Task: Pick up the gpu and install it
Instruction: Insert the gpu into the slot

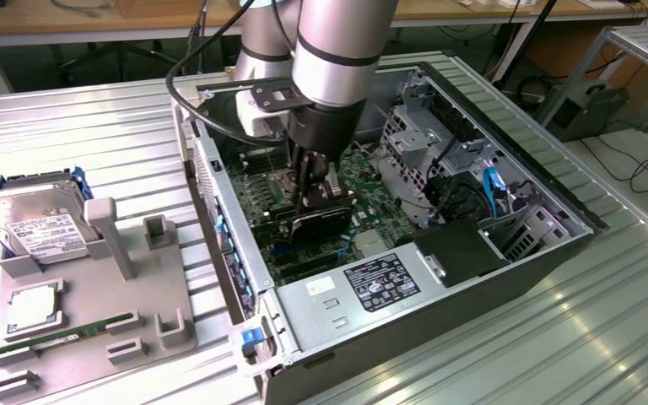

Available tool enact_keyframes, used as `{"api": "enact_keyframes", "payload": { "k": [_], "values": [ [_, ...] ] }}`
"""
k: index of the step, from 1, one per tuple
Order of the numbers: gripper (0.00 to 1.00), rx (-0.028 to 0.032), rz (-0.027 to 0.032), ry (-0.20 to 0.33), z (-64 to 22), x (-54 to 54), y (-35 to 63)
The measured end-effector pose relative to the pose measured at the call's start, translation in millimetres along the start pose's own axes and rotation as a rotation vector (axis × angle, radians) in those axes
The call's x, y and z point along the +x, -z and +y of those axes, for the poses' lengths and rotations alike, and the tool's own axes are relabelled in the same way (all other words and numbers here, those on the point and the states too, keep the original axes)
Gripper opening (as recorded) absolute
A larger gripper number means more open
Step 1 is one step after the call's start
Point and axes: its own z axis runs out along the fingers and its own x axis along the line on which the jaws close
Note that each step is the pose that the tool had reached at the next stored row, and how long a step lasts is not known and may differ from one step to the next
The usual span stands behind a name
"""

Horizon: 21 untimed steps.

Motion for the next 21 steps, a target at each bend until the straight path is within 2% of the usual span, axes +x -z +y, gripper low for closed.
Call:
{"api": "enact_keyframes", "payload": {
  "k": [3, 4, 6, 8, 11, 21],
  "values": [
    [0.2, -0.0107, 0.0001, 0.0, -8.8, 0.0, 0.4],
    [0.13, -0.0154, 0.0001, 0.0, -12.4, 0.1, 0.6],
    [0.11, -0.0305, 0.0001, 0.0, -24.4, 0.4, 1.1],
    [0.11, -0.0379, 0.0001, 0.0, -30.9, 0.4, 1.3],
    [0.11, -0.0403, 0.0002, 0.0, -33.7, 0.5, 1.5],
    [0.11, -0.0404, 0.0002, 0.0, -33.8, 0.4, 1.5]
  ]
}}
